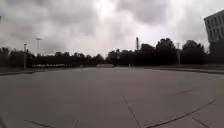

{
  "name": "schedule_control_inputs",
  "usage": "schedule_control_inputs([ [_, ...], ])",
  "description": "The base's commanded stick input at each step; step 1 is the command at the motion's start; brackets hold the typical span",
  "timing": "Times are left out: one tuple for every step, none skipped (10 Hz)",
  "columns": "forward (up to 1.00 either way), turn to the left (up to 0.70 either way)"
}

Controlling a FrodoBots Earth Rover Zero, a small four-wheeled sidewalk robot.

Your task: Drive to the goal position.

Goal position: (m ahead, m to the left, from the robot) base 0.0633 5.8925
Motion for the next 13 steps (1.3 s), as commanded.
schedule_control_inputs([
  [0.7, 0.0],
  [0.7, 0.0],
  [0.7, 0.0],
  [0.7, 0.0],
  [0.7, 0.0],
  [0.7, 0.0],
  [0.7, 0.0],
  [0.7, 0.0],
  [0.7, 0.0],
  [0.7, 0.0],
  [0.7, 0.0],
  [0.7, 0.0],
  [0.7, 0.0],
])
